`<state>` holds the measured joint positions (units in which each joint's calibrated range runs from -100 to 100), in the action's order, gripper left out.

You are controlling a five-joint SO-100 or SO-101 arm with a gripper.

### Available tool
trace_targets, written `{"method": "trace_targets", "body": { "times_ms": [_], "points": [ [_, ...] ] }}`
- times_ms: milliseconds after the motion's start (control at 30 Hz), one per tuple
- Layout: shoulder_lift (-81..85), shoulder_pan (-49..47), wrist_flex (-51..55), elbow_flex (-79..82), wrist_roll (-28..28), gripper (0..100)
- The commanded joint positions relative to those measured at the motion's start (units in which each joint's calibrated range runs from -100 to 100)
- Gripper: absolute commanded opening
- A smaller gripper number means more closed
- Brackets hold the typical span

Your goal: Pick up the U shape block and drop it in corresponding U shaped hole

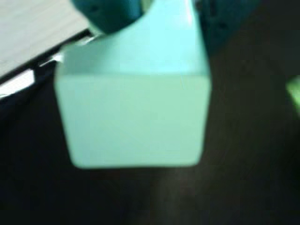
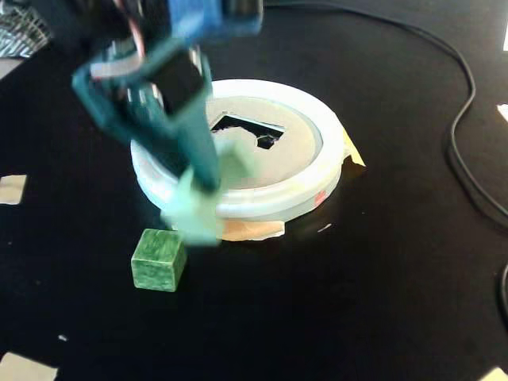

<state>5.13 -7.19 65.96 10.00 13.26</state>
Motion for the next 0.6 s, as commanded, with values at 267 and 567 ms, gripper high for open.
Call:
{"method": "trace_targets", "body": {
  "times_ms": [267,567],
  "points": [
    [7.19,-29.14,-0.38,-4.9,32.63,1],
    [3.16,-31.88,-0.38,-4.9,47.47,1]
  ]
}}
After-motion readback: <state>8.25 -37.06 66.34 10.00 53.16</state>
